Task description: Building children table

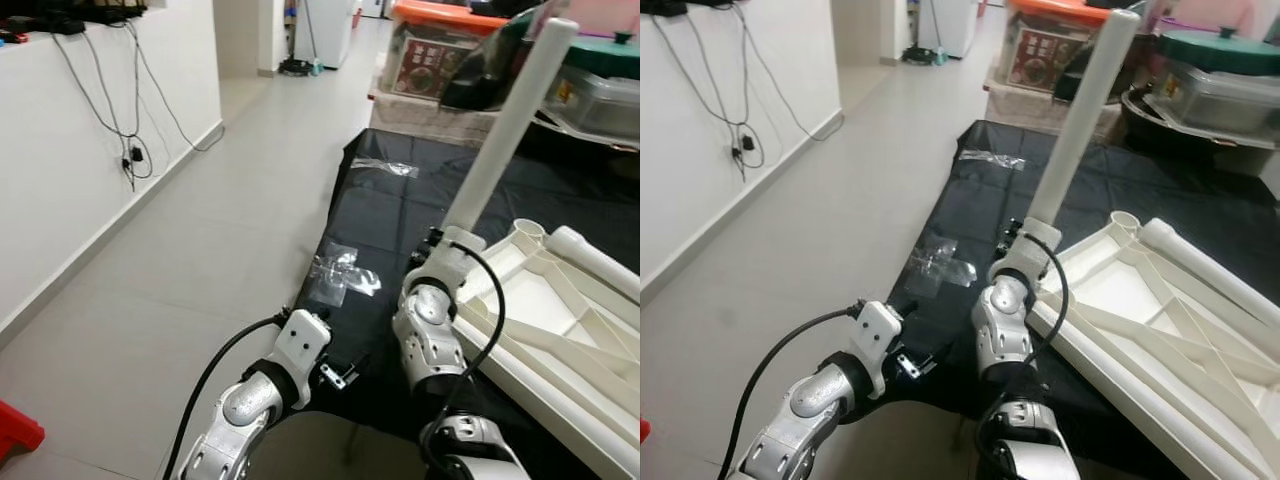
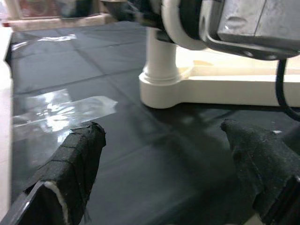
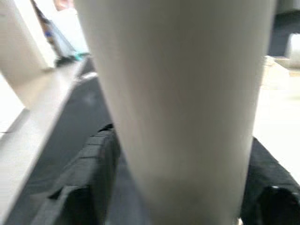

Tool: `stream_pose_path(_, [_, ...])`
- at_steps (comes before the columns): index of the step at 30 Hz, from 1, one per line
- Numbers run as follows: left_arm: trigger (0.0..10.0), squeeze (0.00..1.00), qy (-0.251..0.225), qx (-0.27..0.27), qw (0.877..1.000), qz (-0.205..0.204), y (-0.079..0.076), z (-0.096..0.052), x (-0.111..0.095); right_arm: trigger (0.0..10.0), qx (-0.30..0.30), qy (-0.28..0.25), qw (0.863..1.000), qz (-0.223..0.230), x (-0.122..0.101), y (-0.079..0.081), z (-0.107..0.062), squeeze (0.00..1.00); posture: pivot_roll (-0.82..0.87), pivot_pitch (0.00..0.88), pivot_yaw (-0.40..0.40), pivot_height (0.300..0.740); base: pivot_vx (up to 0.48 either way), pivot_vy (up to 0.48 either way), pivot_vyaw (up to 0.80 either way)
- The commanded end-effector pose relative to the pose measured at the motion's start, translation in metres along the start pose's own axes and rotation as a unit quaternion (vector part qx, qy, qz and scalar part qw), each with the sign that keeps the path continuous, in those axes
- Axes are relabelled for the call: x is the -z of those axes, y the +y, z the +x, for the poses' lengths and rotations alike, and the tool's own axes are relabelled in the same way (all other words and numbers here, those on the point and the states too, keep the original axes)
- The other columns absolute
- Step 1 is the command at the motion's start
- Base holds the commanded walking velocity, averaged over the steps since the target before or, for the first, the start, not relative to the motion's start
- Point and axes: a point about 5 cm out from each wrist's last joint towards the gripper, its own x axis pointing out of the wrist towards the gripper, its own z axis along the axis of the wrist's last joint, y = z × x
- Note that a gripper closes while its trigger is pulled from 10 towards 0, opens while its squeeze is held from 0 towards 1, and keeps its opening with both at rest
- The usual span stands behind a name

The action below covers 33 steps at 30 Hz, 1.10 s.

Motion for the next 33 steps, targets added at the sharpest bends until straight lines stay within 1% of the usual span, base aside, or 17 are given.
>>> stream_pose_path(1, [10.0, 0.0, 0.007, 0.004, 1.0, 0.0, -0.001, 0.0, 0.003, 10.0, -0.05, -0.026, 0.998, -0.012, -0.004, 0.008, -0.005, 1.0, 0.18, 0.0, -0.111, 0.74, 0.0, 0.0, 0.0])
stream_pose_path(5, [10.0, 0.0, 0.007, 0.004, 1.0, 0.0, -0.001, 0.0, 0.003, 10.0, -0.064, -0.037, 0.997, -0.023, -0.007, 0.008, -0.006, 1.0, 0.18, 0.0, -0.111, 0.74, 0.0, 0.0, 0.0])
stream_pose_path(6, [10.0, 0.0, 0.007, 0.005, 1.0, 0.0, -0.001, 0.0, 0.003, 10.0, -0.11, -0.042, 0.993, -0.019, -0.01, 0.009, -0.004, 0.0, 0.17, 0.0, -0.11, 0.74, 0.0, 0.0, 0.0])
stream_pose_path(8, [10.0, 0.0, 0.007, 0.005, 1.0, -0.001, -0.001, 0.0, 0.003, 10.0, -0.261, -0.01, 0.965, -0.037, -0.011, 0.007, 0.002, 0.0, 0.17, 0.0, -0.106, 0.74, 0.0, 0.0, 0.0])
stream_pose_path(9, [10.0, 0.0, 0.007, 0.005, 1.0, -0.001, -0.001, 0.0, 0.003, 10.0, -0.261, -0.01, 0.965, -0.037, -0.011, 0.007, 0.002, 0.0, 0.17, 0.0, -0.106, 0.74, 0.0, 0.0, 0.0])
stream_pose_path(13, [10.0, 0.0, 0.006, 0.007, 1.0, 0.0, -0.002, 0.002, 0.002, 10.0, -0.459, 0.077, 0.883, -0.067, -0.01, 0.005, 0.005, 0.0, 0.17, 0.0, -0.105, 0.74, 0.0, 0.0, 0.0])
stream_pose_path(14, [10.0, 0.0, 0.006, 0.007, 1.0, 0.0, -0.002, 0.002, 0.002, 10.0, -0.459, 0.077, 0.883, -0.067, -0.01, 0.005, 0.005, 0.0, 0.17, 0.0, -0.105, 0.74, 0.0, 0.0, 0.0])
stream_pose_path(15, [10.0, 0.0, 0.006, 0.008, 1.0, 0.001, -0.002, 0.002, 0.002, 10.0, -0.511, 0.092, 0.851, -0.079, -0.011, 0.008, 0.003, 0.0, 0.17, 0.0, -0.109, 0.74, 0.0, 0.0, 0.0])
stream_pose_path(16, [10.0, 0.0, 0.006, 0.008, 1.0, 0.001, -0.002, 0.002, 0.002, 10.0, -0.532, 0.098, 0.836, -0.088, -0.011, 0.009, 0.002, 0.0, 0.17, 0.0, -0.109, 0.74, 0.0, 0.0, 0.0])
stream_pose_path(20, [10.0, 0.0, 0.005, 0.007, 1.0, 0.001, -0.002, 0.002, 0.002, 10.0, -0.57, 0.106, 0.809, -0.098, -0.012, 0.011, 0.0, 0.0, 0.19, 0.0, -0.115, 0.74, 0.0, 0.0, 0.0])
stream_pose_path(22, [10.0, 0.0, 0.004, 0.007, 1.0, 0.002, -0.003, 0.002, 0.001, 10.0, -0.624, 0.126, 0.766, -0.094, -0.012, 0.02, -0.005, 0.0, 0.19, 0.0, -0.114, 0.74, 0.0, 0.0, 0.0])
stream_pose_path(25, [10.0, 0.0, 0.004, 0.007, 1.0, 0.002, -0.003, 0.001, 0.001, 10.0, -0.631, 0.133, 0.758, -0.097, -0.009, 0.023, -0.005, 0.0, 0.19, 0.0, -0.116, 0.74, 0.0, 0.0, 0.0])
stream_pose_path(26, [10.0, 0.0, 0.005, 0.007, 1.0, 0.002, -0.003, 0.001, 0.001, 4.0, -0.636, 0.137, 0.753, -0.096, -0.008, 0.024, -0.005, 0.0, 0.19, 0.0, -0.116, 0.74, 0.0, 0.0, 0.0])
stream_pose_path(27, [10.0, 0.0, 0.005, 0.007, 1.0, 0.002, -0.003, 0.001, 0.001, 4.0, -0.636, 0.137, 0.753, -0.096, -0.008, 0.024, -0.005, 0.0, 0.19, 0.0, -0.116, 0.74, 0.0, 0.0, 0.0])
stream_pose_path(28, [10.0, 0.0, 0.005, 0.007, 1.0, 0.002, -0.003, 0.001, 0.001, 0.0, -0.638, 0.137, 0.752, -0.096, -0.008, 0.025, -0.006, 0.0, 0.19, 0.0, -0.117, 0.74, 0.0, 0.0, 0.0])
stream_pose_path(32, [10.0, 0.0, 0.005, 0.007, 1.0, 0.0, -0.003, 0.001, 0.001, 0.0, -0.579, 0.108, 0.8, -0.113, -0.008, 0.027, 0.003, 0.0, 0.19, 0.0, -0.119, 0.74, 0.0, 0.0, 0.0])
stream_pose_path(33, [10.0, 0.0, 0.005, 0.006, 1.0, 0.0, -0.003, 0.001, 0.001, 0.0, -0.542, 0.102, 0.827, -0.108, -0.009, 0.026, 0.008, 0.0, 0.19, 0.0, -0.119, 0.74, 0.0, 0.0, 0.0])
